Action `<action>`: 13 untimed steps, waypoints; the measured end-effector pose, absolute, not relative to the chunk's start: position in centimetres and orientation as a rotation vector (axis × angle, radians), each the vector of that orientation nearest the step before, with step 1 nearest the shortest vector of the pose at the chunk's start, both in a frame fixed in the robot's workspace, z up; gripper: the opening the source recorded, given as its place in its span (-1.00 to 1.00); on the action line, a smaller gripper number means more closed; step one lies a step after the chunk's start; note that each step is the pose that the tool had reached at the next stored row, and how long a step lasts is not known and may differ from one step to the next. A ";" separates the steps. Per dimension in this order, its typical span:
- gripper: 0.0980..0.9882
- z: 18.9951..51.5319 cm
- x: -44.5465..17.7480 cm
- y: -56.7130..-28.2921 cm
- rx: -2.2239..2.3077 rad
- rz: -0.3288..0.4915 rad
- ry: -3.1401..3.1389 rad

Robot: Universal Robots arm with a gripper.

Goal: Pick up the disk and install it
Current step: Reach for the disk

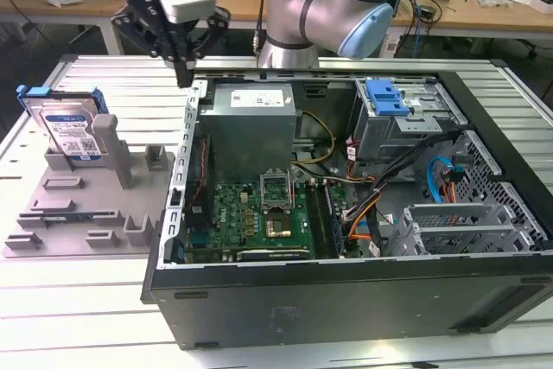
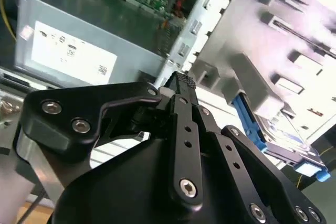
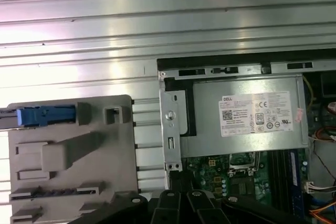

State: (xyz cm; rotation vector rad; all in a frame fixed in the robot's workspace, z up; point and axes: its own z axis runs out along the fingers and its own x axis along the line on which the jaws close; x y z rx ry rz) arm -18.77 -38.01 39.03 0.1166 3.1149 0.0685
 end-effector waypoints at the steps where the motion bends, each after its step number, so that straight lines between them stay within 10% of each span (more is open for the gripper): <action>1: -0.98 39.0 -19.2 -37.9 0.117 0.069 3.115; 13: -0.98 38.6 -25.4 -36.2 0.117 0.069 3.115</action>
